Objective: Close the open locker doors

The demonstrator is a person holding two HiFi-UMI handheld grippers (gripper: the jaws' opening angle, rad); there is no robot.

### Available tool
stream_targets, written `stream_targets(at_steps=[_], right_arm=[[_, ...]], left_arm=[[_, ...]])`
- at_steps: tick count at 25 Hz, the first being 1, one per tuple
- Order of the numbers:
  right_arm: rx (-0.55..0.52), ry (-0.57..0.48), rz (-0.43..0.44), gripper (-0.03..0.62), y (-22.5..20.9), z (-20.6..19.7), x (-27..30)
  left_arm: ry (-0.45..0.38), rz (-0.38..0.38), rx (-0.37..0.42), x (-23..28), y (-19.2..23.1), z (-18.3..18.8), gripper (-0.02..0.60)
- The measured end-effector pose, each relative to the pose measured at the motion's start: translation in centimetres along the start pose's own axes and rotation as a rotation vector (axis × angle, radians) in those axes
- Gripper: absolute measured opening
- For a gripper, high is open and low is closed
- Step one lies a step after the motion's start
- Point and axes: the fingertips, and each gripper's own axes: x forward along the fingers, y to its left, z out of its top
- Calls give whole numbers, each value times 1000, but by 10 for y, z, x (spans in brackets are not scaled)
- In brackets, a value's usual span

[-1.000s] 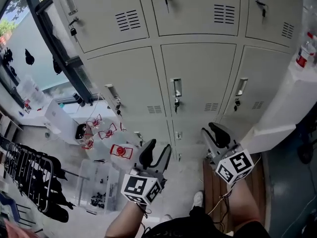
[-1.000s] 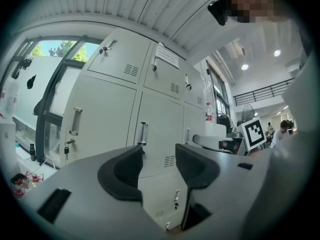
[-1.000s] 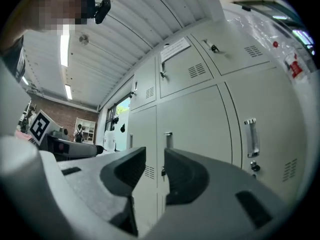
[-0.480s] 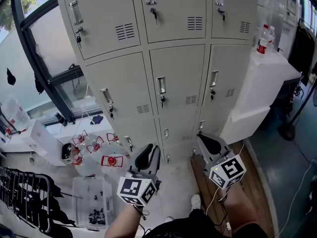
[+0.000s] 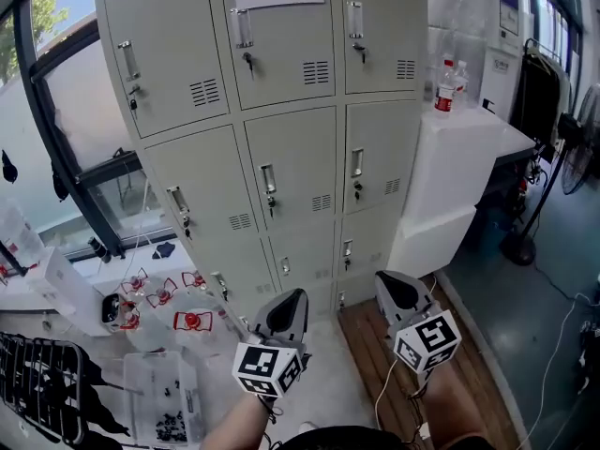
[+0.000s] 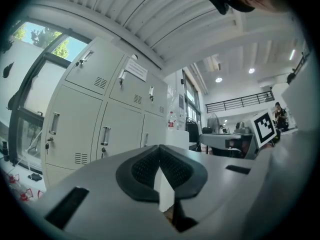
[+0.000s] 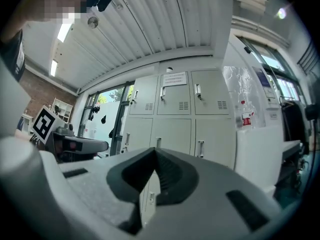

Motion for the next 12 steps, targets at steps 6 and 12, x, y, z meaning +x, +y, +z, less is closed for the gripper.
stream_targets(at_steps=[6, 12], right_arm=[[32, 10, 12, 2, -27, -12, -67], [47, 3, 65, 2, -48, -14, -125]], left_arm=[[29, -8, 18, 1, -78, -14, 3], [24, 41, 42, -14, -144, -15, 3]])
